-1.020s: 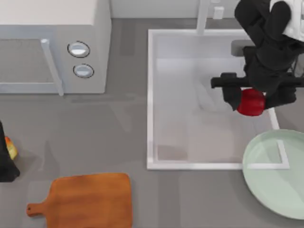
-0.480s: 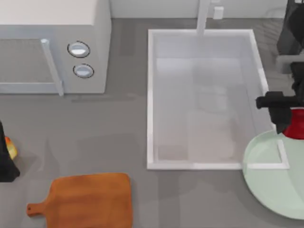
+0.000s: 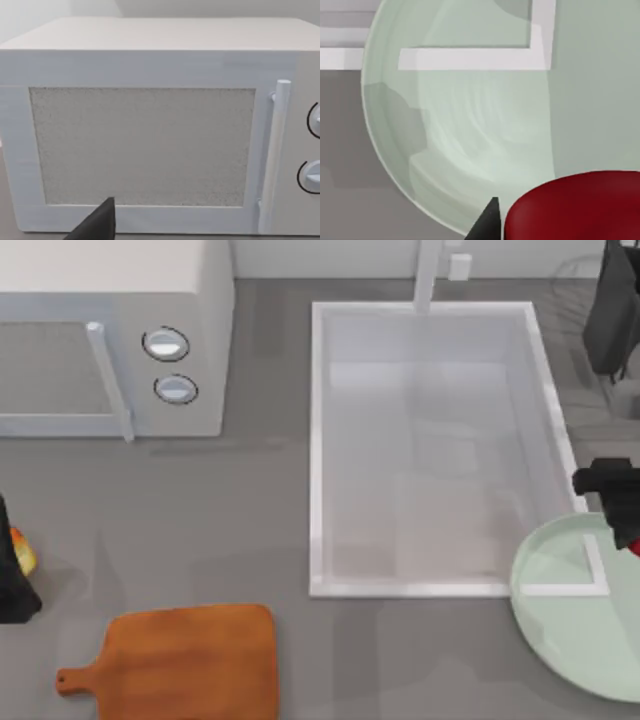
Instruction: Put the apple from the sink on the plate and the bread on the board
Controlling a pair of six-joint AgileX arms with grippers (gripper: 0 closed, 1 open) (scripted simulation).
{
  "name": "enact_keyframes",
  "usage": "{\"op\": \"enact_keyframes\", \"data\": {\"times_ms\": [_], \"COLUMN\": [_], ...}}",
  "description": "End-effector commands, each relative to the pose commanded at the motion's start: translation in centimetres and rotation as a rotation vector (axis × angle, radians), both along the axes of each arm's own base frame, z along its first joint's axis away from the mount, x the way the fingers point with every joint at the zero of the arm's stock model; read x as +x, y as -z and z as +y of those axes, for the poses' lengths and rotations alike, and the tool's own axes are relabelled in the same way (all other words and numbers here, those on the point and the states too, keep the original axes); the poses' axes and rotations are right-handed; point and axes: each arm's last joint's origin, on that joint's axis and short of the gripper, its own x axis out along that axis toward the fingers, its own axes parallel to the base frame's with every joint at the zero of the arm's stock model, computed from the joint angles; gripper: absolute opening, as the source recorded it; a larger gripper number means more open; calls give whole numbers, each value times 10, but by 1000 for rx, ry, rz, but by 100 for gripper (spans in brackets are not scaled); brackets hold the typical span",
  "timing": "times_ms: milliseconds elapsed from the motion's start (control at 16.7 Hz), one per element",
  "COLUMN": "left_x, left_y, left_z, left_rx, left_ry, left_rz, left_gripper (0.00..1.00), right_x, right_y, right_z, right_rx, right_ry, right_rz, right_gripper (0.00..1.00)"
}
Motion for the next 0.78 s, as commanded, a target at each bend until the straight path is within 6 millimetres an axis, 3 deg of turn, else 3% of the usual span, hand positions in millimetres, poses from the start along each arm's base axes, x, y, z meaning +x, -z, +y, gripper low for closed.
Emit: {"op": "enact_keyframes", "data": {"times_ms": [180, 780], "left_x": [0, 0], "left_y": [0, 0], "left_z": [0, 0], "left_rx": [0, 0], "left_ry": [0, 0], "left_rz": [0, 0], "left_gripper": [100, 100], "right_x": [0, 0], "right_y": [0, 0], "right_z": [0, 0], "right_rx": [0, 0], "right_ry": [0, 0], "right_rz": [0, 0], "right_gripper": [0, 75]}}
